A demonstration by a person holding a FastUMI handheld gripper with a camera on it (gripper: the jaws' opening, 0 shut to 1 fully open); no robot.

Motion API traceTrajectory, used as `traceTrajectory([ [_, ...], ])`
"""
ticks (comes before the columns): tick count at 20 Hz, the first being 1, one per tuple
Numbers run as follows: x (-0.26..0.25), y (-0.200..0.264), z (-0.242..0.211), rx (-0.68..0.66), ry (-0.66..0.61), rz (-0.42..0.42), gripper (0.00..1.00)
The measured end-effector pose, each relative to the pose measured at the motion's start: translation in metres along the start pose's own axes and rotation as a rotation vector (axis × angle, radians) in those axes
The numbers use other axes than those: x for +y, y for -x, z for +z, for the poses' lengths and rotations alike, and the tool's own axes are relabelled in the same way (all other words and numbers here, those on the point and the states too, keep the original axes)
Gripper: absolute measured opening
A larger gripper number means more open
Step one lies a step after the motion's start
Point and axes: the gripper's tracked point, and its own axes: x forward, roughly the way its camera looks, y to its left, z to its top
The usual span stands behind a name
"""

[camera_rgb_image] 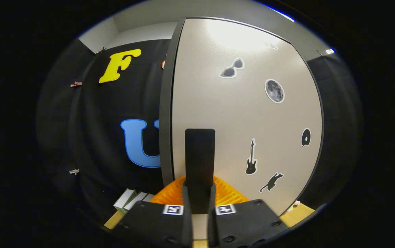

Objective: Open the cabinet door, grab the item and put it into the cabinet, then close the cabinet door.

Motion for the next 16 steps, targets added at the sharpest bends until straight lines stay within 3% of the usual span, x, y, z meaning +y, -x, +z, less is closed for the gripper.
traceTrajectory([
  [1,-0.001,0.0,-0.002,0.013,0.003,0.007,0.18],
  [16,-0.017,0.075,0.005,0.014,0.015,0.105,0.17],
])
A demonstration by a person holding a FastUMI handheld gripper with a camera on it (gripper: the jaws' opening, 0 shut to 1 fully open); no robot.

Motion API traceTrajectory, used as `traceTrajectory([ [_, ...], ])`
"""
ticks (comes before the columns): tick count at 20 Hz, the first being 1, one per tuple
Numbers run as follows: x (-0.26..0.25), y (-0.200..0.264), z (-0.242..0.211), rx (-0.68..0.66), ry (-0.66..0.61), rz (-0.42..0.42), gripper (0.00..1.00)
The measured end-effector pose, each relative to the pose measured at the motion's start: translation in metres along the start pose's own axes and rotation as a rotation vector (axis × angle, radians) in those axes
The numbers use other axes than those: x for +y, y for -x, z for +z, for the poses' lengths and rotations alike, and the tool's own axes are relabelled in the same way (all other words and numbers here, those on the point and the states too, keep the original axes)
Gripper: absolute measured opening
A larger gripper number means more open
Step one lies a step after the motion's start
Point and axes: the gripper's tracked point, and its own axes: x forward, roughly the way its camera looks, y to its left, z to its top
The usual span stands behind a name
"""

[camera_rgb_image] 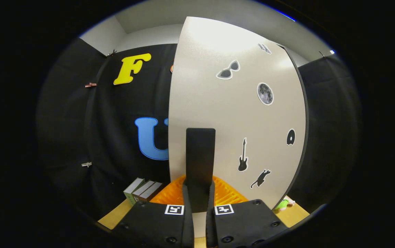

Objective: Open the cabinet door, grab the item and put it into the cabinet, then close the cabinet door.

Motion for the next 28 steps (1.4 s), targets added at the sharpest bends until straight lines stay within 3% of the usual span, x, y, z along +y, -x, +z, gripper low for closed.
traceTrajectory([
  [17,-0.032,0.054,0.004,0.015,-0.015,0.142,0.17],
  [28,-0.087,0.103,0.004,0.012,-0.031,0.201,0.17],
])
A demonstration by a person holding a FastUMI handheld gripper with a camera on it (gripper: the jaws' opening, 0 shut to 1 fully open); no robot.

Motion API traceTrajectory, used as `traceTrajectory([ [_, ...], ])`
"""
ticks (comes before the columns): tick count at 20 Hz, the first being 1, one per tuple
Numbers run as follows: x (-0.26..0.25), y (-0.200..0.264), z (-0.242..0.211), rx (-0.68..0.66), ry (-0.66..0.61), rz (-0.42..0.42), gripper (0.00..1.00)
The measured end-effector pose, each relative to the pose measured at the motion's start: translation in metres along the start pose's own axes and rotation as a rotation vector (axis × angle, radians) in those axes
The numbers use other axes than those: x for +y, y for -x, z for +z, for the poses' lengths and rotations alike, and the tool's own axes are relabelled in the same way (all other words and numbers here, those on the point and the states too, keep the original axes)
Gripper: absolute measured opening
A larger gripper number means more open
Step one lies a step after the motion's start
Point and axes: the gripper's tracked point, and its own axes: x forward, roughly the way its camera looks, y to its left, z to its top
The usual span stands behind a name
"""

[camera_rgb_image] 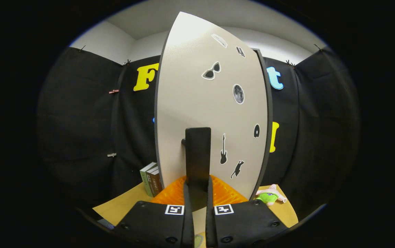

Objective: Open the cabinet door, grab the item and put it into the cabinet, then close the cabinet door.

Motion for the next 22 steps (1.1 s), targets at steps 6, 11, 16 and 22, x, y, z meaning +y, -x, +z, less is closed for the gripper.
traceTrajectory([
  [6,-0.044,0.026,0.001,-0.011,-0.001,-0.083,0.16],
  [11,-0.079,0.043,-0.003,-0.024,-0.013,-0.155,0.16],
  [16,-0.116,0.055,-0.009,-0.025,-0.005,-0.163,0.15],
  [22,-0.14,0.06,-0.016,-0.018,0.001,-0.158,0.15],
])
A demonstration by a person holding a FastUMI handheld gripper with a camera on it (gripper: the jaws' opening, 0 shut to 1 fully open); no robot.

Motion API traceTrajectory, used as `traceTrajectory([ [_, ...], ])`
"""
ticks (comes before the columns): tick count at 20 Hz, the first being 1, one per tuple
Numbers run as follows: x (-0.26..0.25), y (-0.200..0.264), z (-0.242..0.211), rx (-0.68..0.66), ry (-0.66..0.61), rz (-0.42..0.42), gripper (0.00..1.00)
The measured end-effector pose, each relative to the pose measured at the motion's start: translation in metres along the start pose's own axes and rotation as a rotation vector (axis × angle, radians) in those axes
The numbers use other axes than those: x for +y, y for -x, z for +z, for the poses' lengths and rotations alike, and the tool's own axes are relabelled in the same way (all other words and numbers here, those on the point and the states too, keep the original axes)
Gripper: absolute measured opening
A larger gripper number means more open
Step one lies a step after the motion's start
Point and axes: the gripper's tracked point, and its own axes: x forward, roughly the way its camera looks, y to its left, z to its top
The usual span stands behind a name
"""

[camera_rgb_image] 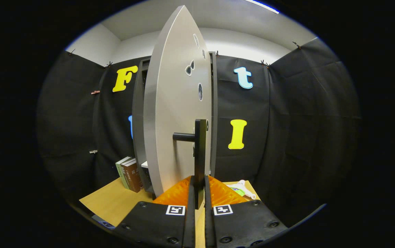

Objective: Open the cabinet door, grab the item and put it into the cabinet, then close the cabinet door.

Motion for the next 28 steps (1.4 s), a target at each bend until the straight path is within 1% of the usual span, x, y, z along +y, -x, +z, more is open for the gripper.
traceTrajectory([
  [3,-0.019,-0.003,-0.002,-0.005,-0.031,-0.027,0.15],
  [6,-0.044,-0.002,-0.001,-0.019,-0.047,-0.069,0.1],
  [8,-0.052,-0.003,-0.003,-0.015,-0.082,-0.062,0.09],
  [10,-0.05,-0.005,-0.002,-0.021,-0.086,-0.039,0.09],
  [13,-0.047,0.009,0.0,-0.042,-0.072,-0.019,0.09],
  [15,-0.049,0.022,0.006,-0.056,-0.109,-0.025,0.1],
  [17,-0.056,0.045,0.012,-0.065,-0.133,-0.068,0.1],
  [19,-0.046,0.069,0.012,-0.091,-0.098,-0.098,0.1],
  [21,-0.036,0.078,0.003,-0.082,-0.05,-0.117,0.09],
  [22,-0.028,0.08,-0.007,-0.054,-0.048,-0.111,0.1],
  [25,0.018,0.075,-0.025,0.014,-0.099,-0.053,0.1],
  [28,0.047,0.06,-0.043,0.059,-0.097,-0.058,0.1],
])
